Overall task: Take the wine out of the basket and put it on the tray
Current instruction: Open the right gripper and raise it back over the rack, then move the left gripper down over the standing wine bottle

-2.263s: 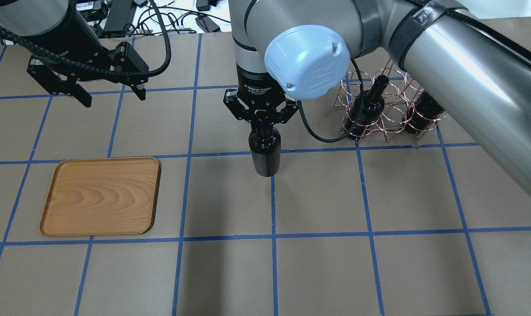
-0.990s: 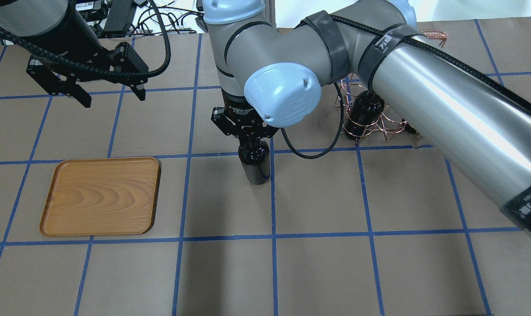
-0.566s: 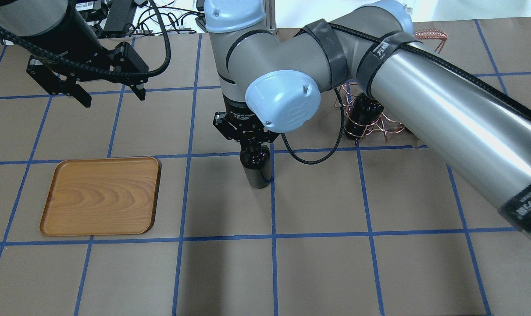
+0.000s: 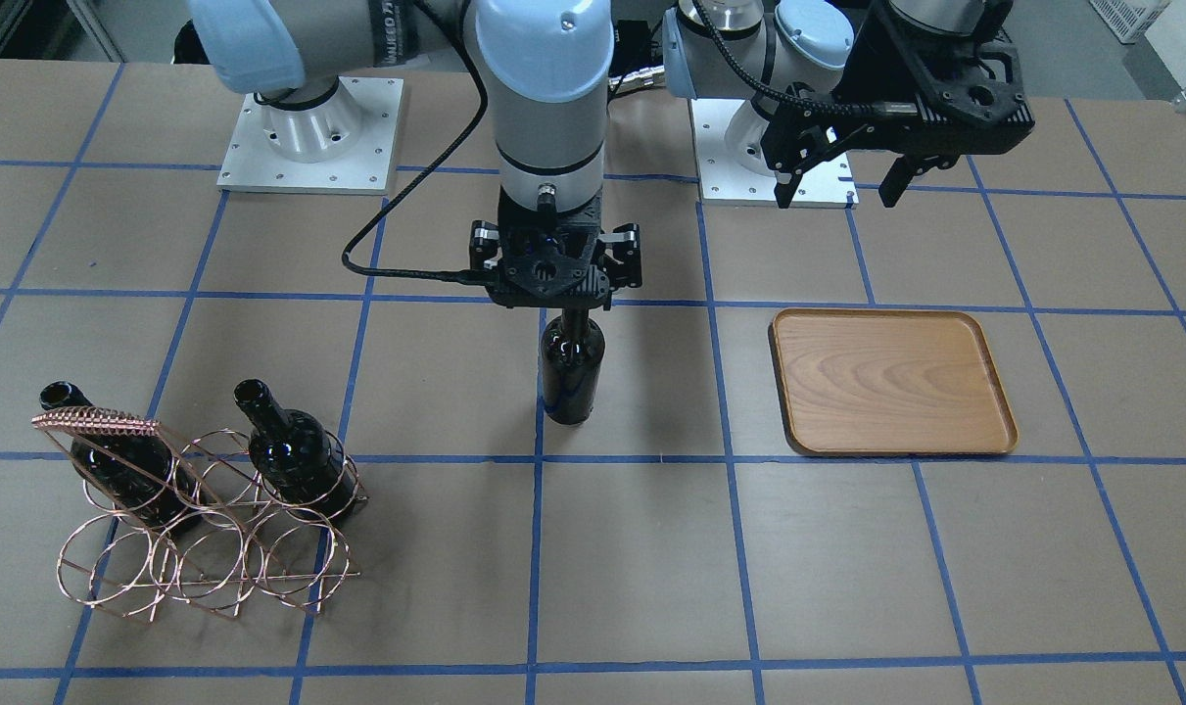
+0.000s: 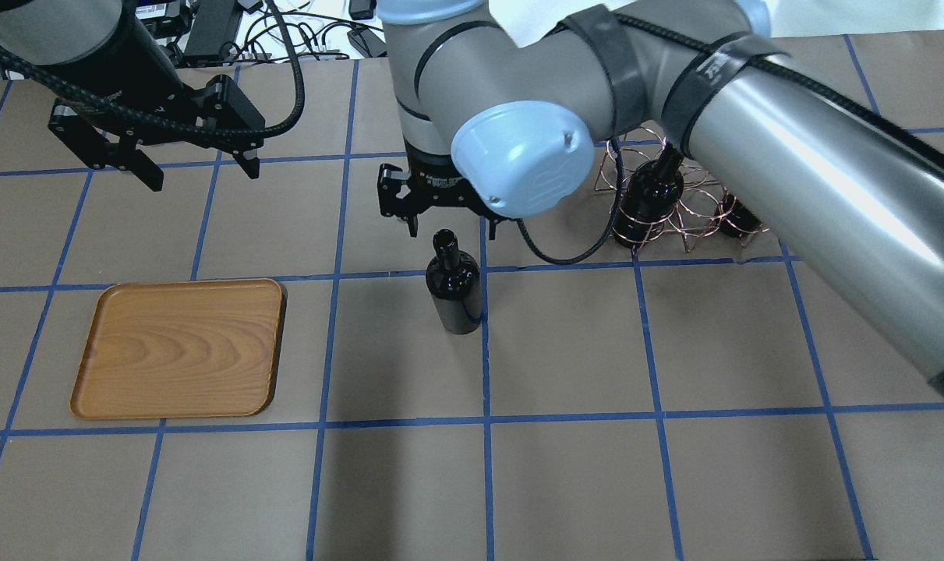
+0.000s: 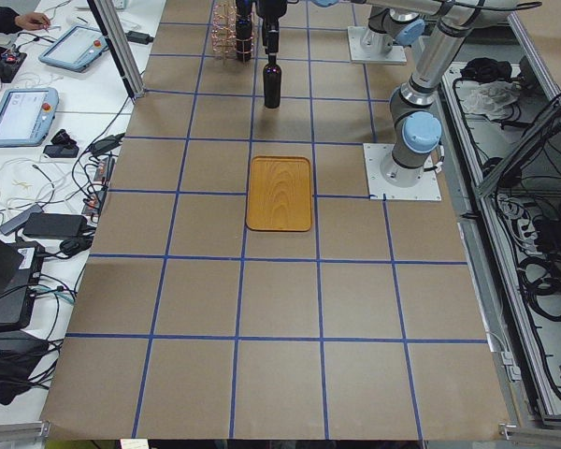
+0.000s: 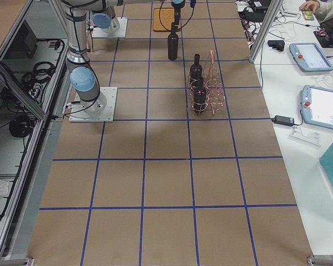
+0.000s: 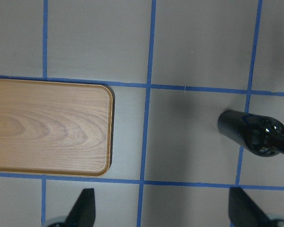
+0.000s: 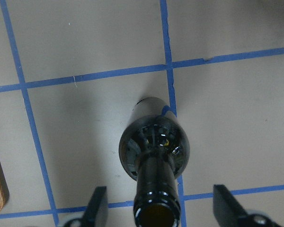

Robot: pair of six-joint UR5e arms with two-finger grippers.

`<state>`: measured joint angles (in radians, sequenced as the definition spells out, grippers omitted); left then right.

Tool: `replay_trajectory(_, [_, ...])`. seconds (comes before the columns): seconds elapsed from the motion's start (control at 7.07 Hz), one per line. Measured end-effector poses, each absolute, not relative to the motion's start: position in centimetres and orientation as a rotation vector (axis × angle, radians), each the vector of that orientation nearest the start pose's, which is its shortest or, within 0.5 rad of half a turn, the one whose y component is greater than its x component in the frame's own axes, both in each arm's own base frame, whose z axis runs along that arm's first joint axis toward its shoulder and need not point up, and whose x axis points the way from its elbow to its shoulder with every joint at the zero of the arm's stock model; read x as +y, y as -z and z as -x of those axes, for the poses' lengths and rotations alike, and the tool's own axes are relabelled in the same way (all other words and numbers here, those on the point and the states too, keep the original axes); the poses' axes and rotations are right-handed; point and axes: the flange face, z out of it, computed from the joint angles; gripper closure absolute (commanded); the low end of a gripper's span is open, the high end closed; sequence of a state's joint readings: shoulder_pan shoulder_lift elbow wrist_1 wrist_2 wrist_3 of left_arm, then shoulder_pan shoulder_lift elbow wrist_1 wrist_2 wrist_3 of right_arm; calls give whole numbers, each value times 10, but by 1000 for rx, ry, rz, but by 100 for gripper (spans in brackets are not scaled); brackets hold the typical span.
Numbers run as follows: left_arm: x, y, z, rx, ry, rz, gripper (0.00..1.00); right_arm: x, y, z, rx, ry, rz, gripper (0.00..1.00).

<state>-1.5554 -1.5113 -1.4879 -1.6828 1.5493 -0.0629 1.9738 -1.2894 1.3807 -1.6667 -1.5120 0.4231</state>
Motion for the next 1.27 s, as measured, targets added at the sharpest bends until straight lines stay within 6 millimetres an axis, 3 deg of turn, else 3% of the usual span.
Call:
replay_trajectory(0.14, [-469, -545, 128, 3161, 44, 123, 0, -518, -468, -326, 3089, 9, 56, 0])
replay_trajectory(0.28, [-471, -542, 130, 3164, 36, 124, 0, -528, -494, -271, 3117, 30, 133, 0])
replay_trajectory(0.57, [-481, -527, 139, 3168, 6, 224, 0, -522, -536, -165, 3167, 12, 243, 0])
replay_trajectory(0.71, [-489, -515, 157, 3166, 3, 287, 0, -516, -542, -137, 3172, -2, 256, 0])
replay_trajectory(0.85, [-496, -498, 190, 3163, -11, 283, 0, -513, -538, -125, 3170, -23, 260, 0])
replay_trajectory(1.27, [-497, -437, 300, 3147, -88, 221, 0, -503, -537, -122, 3172, -33, 278, 0])
